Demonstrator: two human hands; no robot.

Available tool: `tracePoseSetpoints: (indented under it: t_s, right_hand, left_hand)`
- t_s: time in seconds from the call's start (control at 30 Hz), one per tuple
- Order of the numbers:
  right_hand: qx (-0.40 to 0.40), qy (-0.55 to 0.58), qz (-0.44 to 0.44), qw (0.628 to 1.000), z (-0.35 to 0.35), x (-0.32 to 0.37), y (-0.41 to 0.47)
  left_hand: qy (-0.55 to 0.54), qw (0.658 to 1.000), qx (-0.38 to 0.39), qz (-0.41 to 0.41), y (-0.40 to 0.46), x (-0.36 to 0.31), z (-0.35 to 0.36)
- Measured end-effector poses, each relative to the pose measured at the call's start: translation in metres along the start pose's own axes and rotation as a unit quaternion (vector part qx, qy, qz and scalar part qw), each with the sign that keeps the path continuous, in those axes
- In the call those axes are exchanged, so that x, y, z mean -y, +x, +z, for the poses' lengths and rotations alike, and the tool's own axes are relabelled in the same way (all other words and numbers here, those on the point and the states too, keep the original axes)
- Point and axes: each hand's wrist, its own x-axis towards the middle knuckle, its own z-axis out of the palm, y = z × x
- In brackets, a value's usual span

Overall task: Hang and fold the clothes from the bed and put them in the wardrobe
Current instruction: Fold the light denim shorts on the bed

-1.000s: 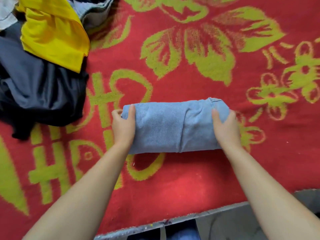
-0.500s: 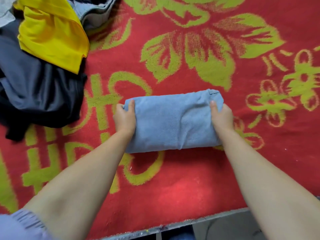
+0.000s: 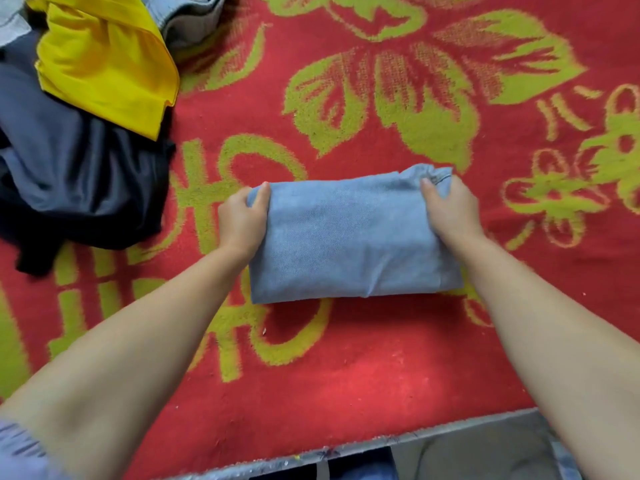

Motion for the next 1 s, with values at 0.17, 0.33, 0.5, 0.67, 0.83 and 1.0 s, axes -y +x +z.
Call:
tracePoseSetpoints:
  t_s: [0.17, 0.33, 0.5, 0.67, 0.83, 1.0]
  right_hand:
    - [-0.017, -0.05, 0.041, 0.998, 0.0, -0.005, 0.0]
    - [-0.038, -0.214, -0.274, 0.937, -0.006, -0.008, -0.066]
    - [0.158, -0.425, -0.362, 0.814, 0.024, -0.029, -0.103]
    - [0.157, -0.451, -0.346, 0.808, 0.037, -0.034, -0.091]
    - [0.205, -0.457, -0.313, 0.807, 0.021, -0.004, -0.093]
    - [0.196, -0.431, -0.318, 0.822, -0.027, 0.064, -0.092]
  left_hand:
    - [0.057, 0.996, -0.056, -0.032, -0.009, 0.006, 0.01]
    - [0.256, 0.924, -0.066, 0.275, -0.055, -0.011, 0.015]
    - [0.456, 0.823, 0.175, 0.29, -0.107, 0.011, 0.049]
    - [0.494, 0.809, 0.175, 0.267, -0.096, 0.019, 0.061]
    - [0.503, 0.802, 0.192, 0.26, -0.095, 0.0, 0.044]
    - [0.46, 0.823, 0.201, 0.267, -0.076, -0.053, -0.005]
